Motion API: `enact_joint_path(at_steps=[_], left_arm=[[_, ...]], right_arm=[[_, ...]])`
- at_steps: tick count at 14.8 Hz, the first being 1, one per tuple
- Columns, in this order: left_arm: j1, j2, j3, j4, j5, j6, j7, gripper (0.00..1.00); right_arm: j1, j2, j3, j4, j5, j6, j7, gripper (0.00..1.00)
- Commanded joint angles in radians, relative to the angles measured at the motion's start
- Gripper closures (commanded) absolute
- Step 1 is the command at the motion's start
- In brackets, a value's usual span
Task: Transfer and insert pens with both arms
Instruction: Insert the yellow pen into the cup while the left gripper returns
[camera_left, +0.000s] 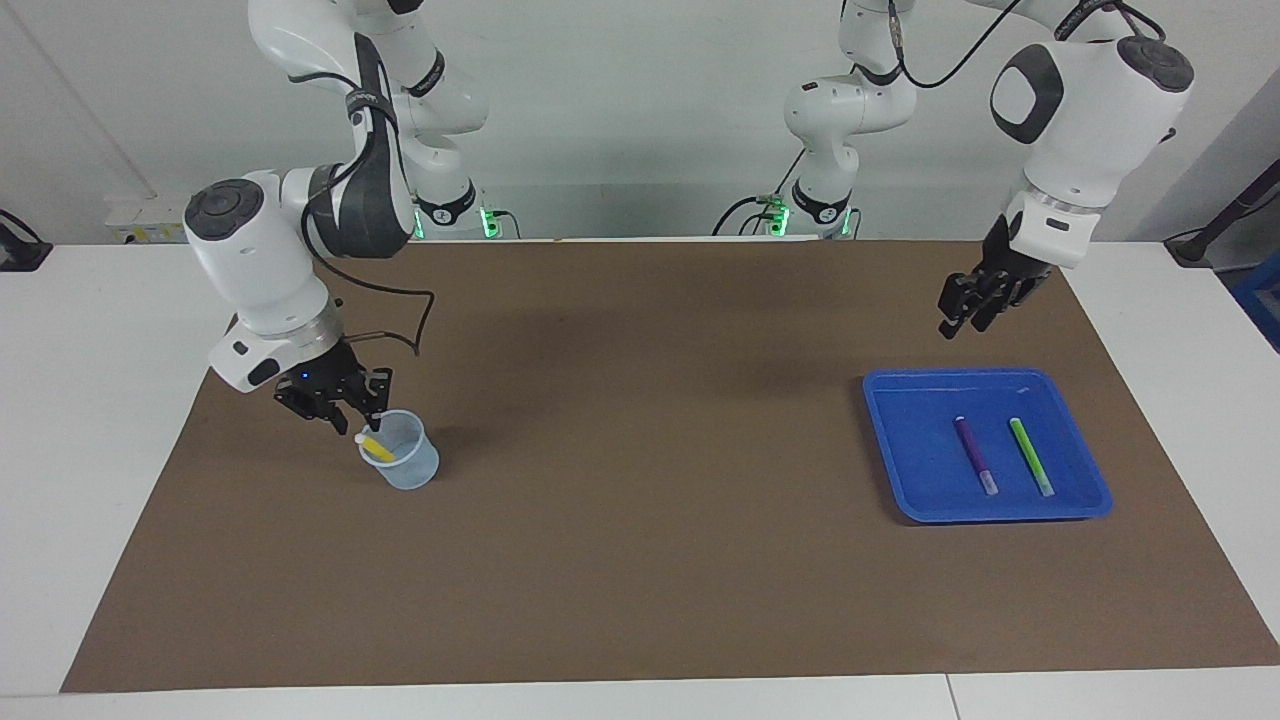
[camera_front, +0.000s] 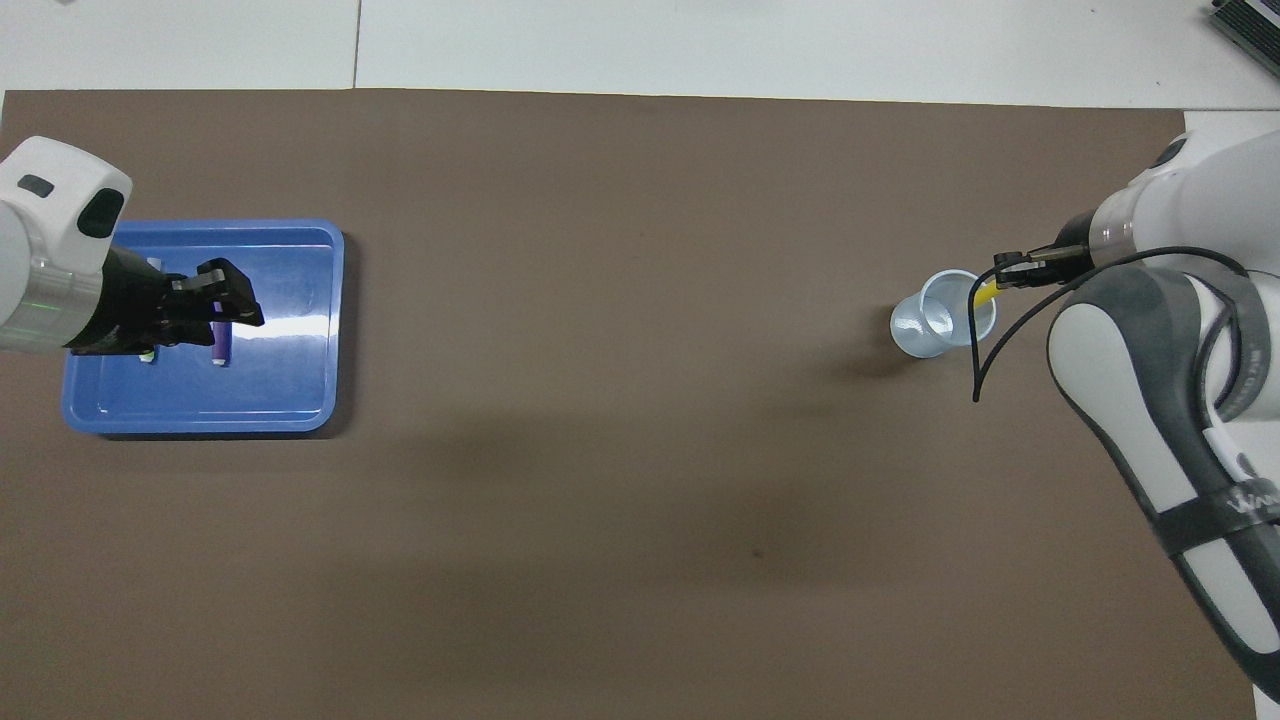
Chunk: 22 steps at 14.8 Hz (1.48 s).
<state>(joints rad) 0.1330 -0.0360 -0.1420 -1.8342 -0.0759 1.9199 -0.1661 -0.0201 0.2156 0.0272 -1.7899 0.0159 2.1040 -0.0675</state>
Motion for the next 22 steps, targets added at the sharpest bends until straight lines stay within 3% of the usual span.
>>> enact_joint_path(at_steps=[1, 8, 13, 17, 22], left_arm=[[0.019, 0.062, -0.013, -0.022, 0.096, 0.114, 0.063, 0.44], [0.079, 0.27, -0.011, -0.013, 0.163, 0.388, 0.096, 0.43], [0.092, 0.396, -0.011, -0.013, 0.26, 0.485, 0.115, 0.44], [0.155, 0.407, -0.014, -0.097, 0.263, 0.562, 0.167, 0.45], [0.142, 0.412, -0.016, -0.116, 0.261, 0.577, 0.149, 0.45]], right_arm=[[-0.014, -0.007, 0.008, 0.009, -0.017, -0.013, -0.012, 0.0], [-0.026, -0.073, 0.0, 0.188, -0.019, -0.32, -0.014, 0.0], [-0.021, -0.134, 0.011, 0.187, -0.053, -0.409, -0.014, 0.0], [0.002, -0.137, 0.019, 0.172, -0.05, -0.406, -0.005, 0.0], [-0.001, -0.143, 0.019, 0.176, -0.05, -0.449, -0.005, 0.0]])
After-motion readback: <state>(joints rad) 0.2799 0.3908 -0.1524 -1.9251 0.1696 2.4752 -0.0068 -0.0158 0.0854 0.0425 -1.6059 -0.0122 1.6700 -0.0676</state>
